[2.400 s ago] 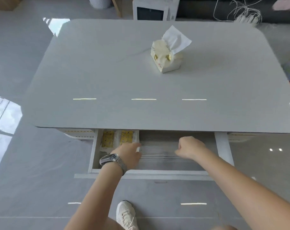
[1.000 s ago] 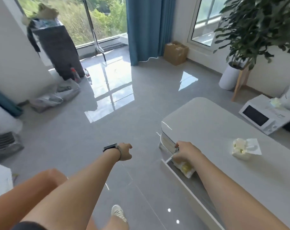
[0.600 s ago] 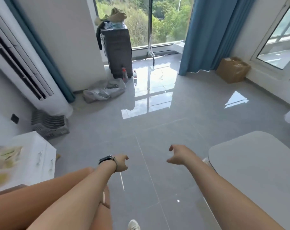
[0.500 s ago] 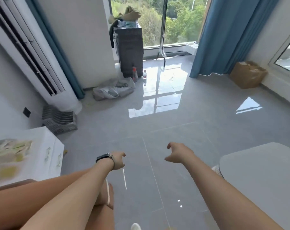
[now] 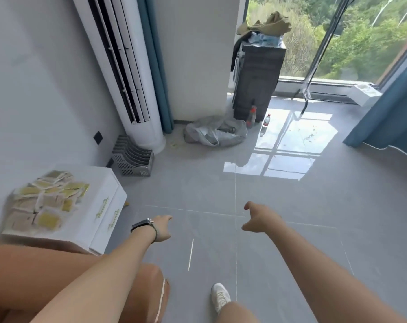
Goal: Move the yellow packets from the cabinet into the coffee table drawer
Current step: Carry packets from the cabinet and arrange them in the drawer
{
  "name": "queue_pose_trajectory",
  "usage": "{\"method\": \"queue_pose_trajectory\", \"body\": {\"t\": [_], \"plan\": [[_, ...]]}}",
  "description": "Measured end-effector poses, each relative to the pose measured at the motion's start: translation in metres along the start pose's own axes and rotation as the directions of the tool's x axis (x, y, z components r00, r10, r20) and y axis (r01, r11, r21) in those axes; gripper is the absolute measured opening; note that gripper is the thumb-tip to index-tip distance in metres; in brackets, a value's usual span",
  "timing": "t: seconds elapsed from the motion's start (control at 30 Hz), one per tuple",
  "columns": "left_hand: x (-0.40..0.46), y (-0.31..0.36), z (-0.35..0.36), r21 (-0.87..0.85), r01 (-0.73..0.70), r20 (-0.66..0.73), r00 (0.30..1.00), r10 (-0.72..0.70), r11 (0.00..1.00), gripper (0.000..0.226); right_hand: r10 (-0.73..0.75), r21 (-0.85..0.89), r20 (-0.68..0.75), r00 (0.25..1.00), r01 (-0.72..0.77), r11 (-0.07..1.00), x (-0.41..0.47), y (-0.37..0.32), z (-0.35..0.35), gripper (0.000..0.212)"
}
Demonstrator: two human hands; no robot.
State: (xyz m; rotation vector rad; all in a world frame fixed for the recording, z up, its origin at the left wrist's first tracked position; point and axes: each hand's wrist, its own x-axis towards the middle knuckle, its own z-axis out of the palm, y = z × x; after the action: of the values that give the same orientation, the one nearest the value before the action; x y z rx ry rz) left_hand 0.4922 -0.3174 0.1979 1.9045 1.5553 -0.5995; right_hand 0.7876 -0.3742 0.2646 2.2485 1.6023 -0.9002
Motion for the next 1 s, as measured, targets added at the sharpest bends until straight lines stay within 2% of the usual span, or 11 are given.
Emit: {"method": "queue_pose_trajectory", "body": {"t": [0.23, 0.43, 0.53, 0.67, 0.77, 1.0], "plan": [[0.052, -0.024, -0.047, -0.246, 0.172, -0.051, 0.980, -0.190, 0.954, 0.064, -0.210, -0.165, 0.028, 0.977, 0.211, 0.963, 0.121, -0.065, -0.086, 0.067], [0.052, -0.086, -0.045, -0.458, 0.297, -0.082, 0.925, -0.372, 0.838, 0.053, -0.402, -0.311, 0.137, 0.905, 0.425, 0.850, 0.186, -0.165, -0.087, 0.065], [0.052, -0.135, -0.040, -0.531, 0.372, -0.036, 0.888, -0.459, 0.762, 0.052, -0.464, -0.345, 0.214, 0.860, 0.511, 0.787, 0.213, -0.228, -0.078, 0.061], [0.061, -0.199, -0.043, -0.638, 0.447, 0.061, 0.841, -0.538, 0.626, 0.057, -0.515, -0.376, 0.267, 0.814, 0.581, 0.722, 0.242, -0.314, -0.072, 0.060], [0.069, -0.238, -0.051, -0.677, 0.475, 0.115, 0.822, -0.557, 0.562, 0.055, -0.531, -0.391, 0.300, 0.792, 0.610, 0.689, 0.256, -0.375, -0.067, 0.060], [0.073, -0.316, -0.059, -0.803, 0.469, 0.188, 0.785, -0.591, 0.367, 0.059, -0.530, -0.441, 0.405, 0.745, 0.667, 0.601, 0.278, -0.495, -0.048, 0.059]]}}
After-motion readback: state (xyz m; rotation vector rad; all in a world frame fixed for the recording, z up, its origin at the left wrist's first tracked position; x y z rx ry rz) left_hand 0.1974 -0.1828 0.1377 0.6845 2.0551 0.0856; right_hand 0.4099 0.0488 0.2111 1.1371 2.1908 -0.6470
